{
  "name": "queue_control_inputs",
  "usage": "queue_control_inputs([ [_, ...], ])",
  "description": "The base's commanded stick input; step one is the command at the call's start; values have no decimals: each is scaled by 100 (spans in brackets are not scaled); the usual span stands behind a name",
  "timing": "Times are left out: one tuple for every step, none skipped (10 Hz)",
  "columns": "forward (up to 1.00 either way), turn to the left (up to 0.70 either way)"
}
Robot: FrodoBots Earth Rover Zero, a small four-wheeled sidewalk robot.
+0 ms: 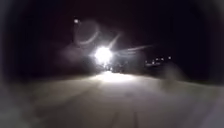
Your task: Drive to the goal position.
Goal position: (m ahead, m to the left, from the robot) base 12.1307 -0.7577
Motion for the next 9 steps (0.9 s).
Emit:
queue_control_inputs([
  [100,7],
  [100,8],
  [100,9],
  [100,10],
  [100,10],
  [100,11],
  [100,11],
  [100,12],
  [100,16],
])
